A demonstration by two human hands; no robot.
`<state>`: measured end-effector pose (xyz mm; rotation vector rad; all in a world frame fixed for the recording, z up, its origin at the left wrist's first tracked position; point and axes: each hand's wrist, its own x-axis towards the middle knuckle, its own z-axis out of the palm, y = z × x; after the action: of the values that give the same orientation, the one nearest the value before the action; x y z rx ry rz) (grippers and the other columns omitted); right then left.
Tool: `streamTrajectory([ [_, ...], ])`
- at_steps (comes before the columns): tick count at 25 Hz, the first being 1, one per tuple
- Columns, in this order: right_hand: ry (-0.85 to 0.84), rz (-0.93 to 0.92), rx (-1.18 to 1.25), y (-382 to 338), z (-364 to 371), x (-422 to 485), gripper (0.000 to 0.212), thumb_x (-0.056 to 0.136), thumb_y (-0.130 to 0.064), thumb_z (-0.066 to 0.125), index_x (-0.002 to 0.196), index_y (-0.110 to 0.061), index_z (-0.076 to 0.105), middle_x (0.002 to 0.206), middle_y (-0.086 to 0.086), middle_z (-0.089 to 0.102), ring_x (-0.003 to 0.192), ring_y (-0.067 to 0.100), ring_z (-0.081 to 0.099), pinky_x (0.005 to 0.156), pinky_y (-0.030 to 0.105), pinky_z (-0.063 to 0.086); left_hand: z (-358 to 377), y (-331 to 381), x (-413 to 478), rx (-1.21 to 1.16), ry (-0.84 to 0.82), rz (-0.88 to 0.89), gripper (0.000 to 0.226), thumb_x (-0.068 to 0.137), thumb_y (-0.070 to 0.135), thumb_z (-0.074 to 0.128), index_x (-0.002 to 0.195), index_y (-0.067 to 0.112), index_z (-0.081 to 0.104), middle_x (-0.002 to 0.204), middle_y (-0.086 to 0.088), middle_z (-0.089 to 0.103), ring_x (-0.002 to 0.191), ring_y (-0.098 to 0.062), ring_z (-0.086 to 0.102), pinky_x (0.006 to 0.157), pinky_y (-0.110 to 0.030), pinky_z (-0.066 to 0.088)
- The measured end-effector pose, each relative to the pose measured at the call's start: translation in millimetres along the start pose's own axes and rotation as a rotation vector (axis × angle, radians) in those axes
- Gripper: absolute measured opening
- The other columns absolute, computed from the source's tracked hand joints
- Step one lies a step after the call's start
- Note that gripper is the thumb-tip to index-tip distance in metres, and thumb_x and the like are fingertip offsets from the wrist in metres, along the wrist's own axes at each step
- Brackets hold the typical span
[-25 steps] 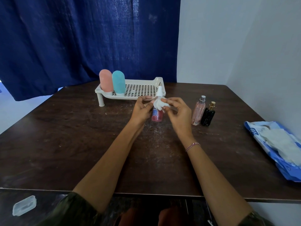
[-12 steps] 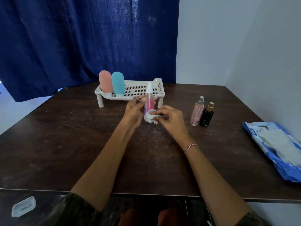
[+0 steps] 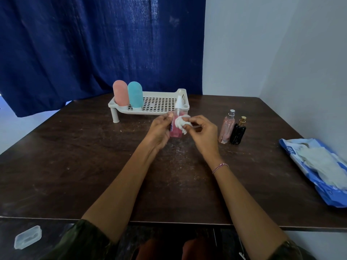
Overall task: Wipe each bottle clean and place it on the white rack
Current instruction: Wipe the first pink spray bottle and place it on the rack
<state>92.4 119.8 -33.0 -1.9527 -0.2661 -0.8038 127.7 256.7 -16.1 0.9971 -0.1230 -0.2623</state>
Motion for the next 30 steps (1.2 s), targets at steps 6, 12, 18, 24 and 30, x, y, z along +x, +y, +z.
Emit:
streamTrajectory([
  [6, -0.366, -0.001, -0.124, 2, 3, -1, 0.024, 0.073, -0.011, 0.076, 0.096, -0.009, 0.073, 0.095, 0.002, 0.069, 0.077, -0.002, 0.056, 0.072, 0.006, 0.043, -7, 7, 3, -0.127, 0.184, 0.100, 0.036, 0.092, 0.002, 0.052, 0.127, 0.007, 0.046, 0.122, -0.012, 0.057, 0.110, -0.022, 0.057, 0.081, -0.033, 0.054],
  [12, -0.512, -0.036, -0.377, 8, -2, 0, 0.029, 0.077, -0.030, 0.073, 0.100, -0.012, 0.071, 0.096, 0.005, 0.065, 0.083, 0.012, 0.056, 0.072, 0.020, 0.044, -9, 6, 3, 0.135, 0.247, 0.317, 0.043, 0.080, -0.001, 0.068, 0.114, 0.016, 0.046, 0.112, -0.006, 0.062, 0.109, -0.021, 0.061, 0.092, -0.040, 0.053],
  [18, -0.210, -0.055, -0.251, 2, 5, 1, 0.027, 0.078, -0.030, 0.071, 0.098, -0.012, 0.069, 0.093, -0.004, 0.055, 0.081, 0.003, 0.052, 0.073, 0.013, 0.044, -9, 7, -3, 0.270, 0.261, 0.454, 0.049, 0.075, -0.005, 0.072, 0.114, 0.012, 0.047, 0.106, -0.004, 0.066, 0.105, -0.021, 0.065, 0.091, -0.040, 0.054],
  [24, -0.083, 0.110, -0.078, -15, 36, 21, 0.044, 0.073, -0.017, 0.078, 0.113, -0.006, 0.063, 0.099, 0.003, 0.066, 0.077, 0.001, 0.058, 0.072, 0.005, 0.046, -11, 10, -5, 0.311, 0.211, 0.487, 0.048, 0.073, -0.002, 0.074, 0.116, 0.012, 0.059, 0.113, -0.004, 0.067, 0.107, -0.015, 0.064, 0.092, -0.035, 0.053],
  [30, -0.036, 0.180, -0.010, -19, 55, 44, 0.036, 0.074, -0.024, 0.077, 0.103, -0.004, 0.069, 0.090, 0.005, 0.071, 0.068, -0.002, 0.057, 0.067, 0.005, 0.046, -16, 13, 5, 0.426, 0.301, 0.549, 0.037, 0.082, 0.005, 0.068, 0.118, 0.011, 0.061, 0.118, -0.004, 0.064, 0.112, -0.012, 0.060, 0.092, -0.028, 0.053],
])
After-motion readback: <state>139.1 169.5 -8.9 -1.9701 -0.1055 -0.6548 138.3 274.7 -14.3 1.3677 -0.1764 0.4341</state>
